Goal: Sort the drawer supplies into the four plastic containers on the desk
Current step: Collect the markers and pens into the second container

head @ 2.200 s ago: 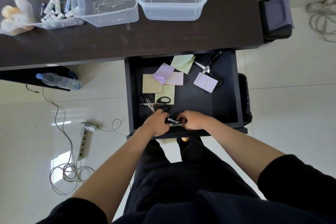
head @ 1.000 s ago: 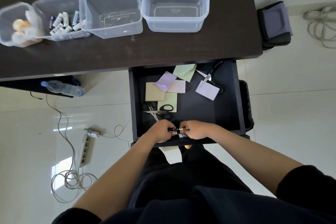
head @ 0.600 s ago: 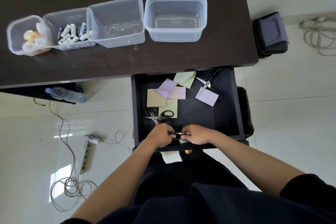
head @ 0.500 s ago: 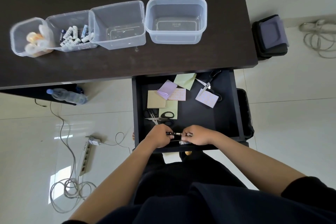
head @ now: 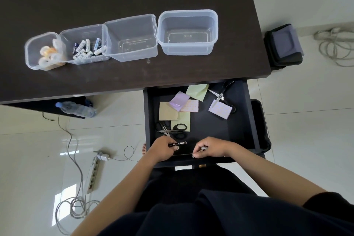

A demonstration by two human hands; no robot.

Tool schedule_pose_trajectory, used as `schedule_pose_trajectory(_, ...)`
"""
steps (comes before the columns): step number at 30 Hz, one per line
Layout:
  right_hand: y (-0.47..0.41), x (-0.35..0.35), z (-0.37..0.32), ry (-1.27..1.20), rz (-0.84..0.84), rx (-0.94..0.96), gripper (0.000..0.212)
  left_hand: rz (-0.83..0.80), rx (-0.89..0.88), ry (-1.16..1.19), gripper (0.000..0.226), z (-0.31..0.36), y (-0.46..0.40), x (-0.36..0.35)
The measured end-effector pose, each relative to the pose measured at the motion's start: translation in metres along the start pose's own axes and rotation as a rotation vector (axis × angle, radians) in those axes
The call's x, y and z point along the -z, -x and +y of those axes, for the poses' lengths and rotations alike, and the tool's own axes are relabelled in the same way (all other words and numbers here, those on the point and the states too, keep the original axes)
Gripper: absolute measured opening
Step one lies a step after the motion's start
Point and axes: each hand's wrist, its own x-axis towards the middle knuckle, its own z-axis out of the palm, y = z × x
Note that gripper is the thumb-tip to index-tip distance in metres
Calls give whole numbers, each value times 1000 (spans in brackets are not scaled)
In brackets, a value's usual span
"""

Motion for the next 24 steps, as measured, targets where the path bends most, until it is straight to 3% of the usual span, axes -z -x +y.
schedule_pose_trajectory(7,-3,-1,3,-9,108,-56,17,14,-27,20,16,0,1,10)
schedule_pose_trajectory(13,-4,3,-13,-71,322,-41,13,54,-73,105,18,-2,-1,25)
schedule_pose_trajectory(18,-10,16,-89,-91,423,10,15,143,-152,189,16,-6,3,73)
schedule_pose_trajectory(24,-44,28,-227,-111,529,237,15,368,-178,442,17,-33,6,177)
